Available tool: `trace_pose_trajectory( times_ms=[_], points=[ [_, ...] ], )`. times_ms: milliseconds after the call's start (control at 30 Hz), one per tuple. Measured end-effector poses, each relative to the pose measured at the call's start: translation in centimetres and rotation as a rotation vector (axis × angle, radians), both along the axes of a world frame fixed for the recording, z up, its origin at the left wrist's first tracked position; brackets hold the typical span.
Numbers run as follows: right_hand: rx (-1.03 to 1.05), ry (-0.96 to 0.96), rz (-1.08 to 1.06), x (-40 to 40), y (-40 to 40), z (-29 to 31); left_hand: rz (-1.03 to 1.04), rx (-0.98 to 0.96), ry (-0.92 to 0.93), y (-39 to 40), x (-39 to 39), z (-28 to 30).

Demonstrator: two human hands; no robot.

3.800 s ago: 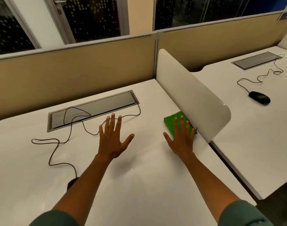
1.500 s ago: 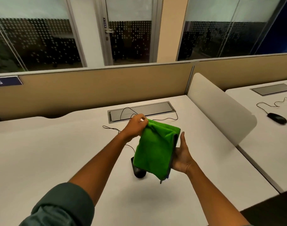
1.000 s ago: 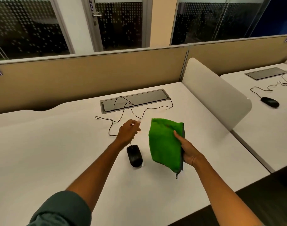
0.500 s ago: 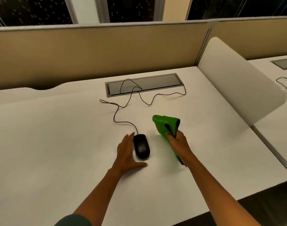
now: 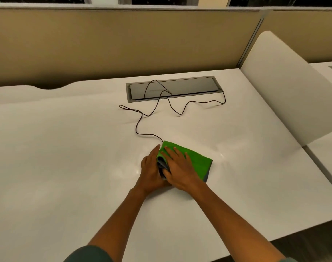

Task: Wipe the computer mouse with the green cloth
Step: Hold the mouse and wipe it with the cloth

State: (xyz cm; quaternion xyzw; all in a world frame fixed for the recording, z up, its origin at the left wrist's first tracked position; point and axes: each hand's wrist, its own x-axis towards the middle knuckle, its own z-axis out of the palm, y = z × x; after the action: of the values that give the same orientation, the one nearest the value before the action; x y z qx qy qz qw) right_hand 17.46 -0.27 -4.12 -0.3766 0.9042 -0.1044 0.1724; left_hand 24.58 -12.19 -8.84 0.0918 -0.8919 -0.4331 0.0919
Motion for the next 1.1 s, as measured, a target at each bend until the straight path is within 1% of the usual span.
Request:
trace_pose_trajectory(
  times_ms=[67, 133, 333, 467, 633, 900, 1100],
  points=[
    [0.030, 0.039, 0.000, 0.4, -0.4, -0.5, -0.019, -0.008, -0.027, -0.1, -0.1, -0.2],
    [0.014, 0.051, -0.005, 0.8, -0.5, -1.0, -0.018, -0.020, -0.022, -0.1, -0.1, -0.4],
    [-0.124, 0.031, 0.015, 1.9, 0.3, -1.8, -0.025, -0.030, 0.023, -0.1, 0.1, -0.6],
    [-0.204, 0.016, 0.071, 2.3, 1.6, -2.1, -0.052, -0.062, -0.020, -0.4, 0.1, -0.7],
    [-0.290, 0.004, 0.122, 2.8, 3.1, -2.2, -0.053, -0.106, -0.028, -0.5, 0.1, -0.6],
    [-0.449, -0.094, 0.117, 3.1, 5.3, -2.0, -0.046, -0.109, -0.045, -0.5, 0.1, -0.5],
    [-0.561, -0.051, 0.111, 3.2, 6.3, -2.2, -0.040, -0.092, -0.039, -0.5, 0.1, -0.4]
  ],
)
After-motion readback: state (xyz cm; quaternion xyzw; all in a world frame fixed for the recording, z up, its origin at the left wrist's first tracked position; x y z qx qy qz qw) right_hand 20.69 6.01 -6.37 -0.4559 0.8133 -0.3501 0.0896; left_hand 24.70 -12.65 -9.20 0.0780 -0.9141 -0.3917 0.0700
